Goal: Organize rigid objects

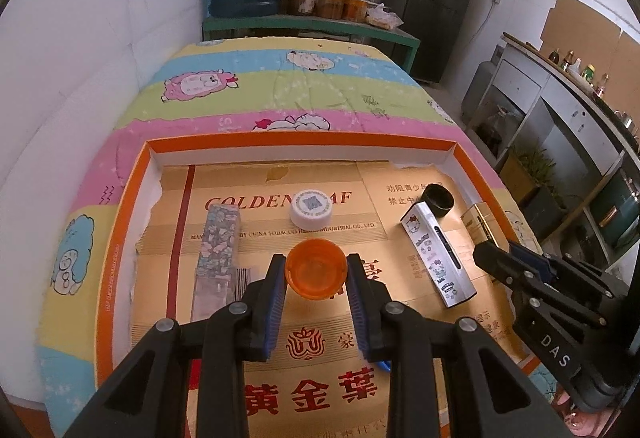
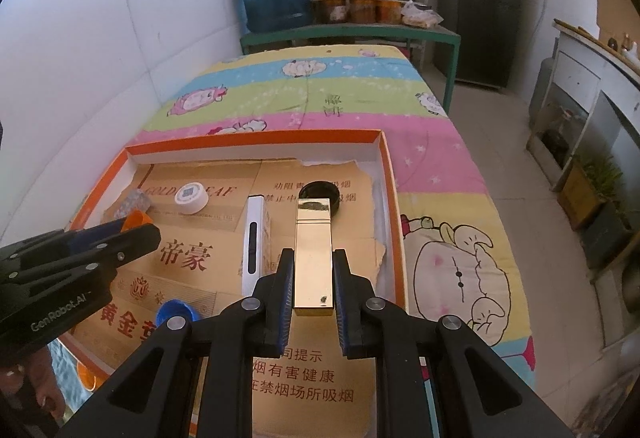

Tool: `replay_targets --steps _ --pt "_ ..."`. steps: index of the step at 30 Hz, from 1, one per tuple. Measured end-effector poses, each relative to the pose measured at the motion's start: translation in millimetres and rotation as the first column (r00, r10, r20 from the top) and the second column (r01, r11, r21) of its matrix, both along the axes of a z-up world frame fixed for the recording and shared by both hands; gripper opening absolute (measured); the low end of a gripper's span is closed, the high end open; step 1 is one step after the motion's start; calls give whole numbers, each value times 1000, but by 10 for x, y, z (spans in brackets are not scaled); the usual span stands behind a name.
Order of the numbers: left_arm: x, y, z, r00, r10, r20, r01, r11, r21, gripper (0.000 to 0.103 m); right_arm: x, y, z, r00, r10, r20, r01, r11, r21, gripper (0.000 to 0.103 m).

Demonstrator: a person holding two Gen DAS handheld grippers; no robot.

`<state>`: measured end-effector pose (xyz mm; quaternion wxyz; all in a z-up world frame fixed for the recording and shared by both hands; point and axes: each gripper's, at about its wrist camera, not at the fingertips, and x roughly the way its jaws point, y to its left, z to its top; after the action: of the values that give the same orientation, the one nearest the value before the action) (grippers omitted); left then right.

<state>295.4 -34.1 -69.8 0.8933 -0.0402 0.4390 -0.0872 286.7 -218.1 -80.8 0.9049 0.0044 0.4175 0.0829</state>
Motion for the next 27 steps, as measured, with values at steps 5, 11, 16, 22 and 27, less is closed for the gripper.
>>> replay_targets --steps 5,11,16,22,27 --pt "31 10 -47 1000 1 -10 -1 1000 -2 30 12 5 -38 1000 4 -10 -4 1000 -2 18" --pt "49 16 -101 1000 -1 -22 1 1000 0 30 33 22 -88 1000 9 -24 -9 1000 -11 18" --pt "61 19 -147 1000 -2 -30 2 1000 8 30 54 39 -133 999 15 -41 -15 1000 -16 18" --pt "60 15 -155 1000 -3 -27 3 1000 12 30 81 51 -168 999 17 -51 -18 1000 -20 18" --pt "62 39 -158 1000 -3 -21 3 1000 -8 30 82 57 -174 999 17 -46 -18 1000 -23 18"
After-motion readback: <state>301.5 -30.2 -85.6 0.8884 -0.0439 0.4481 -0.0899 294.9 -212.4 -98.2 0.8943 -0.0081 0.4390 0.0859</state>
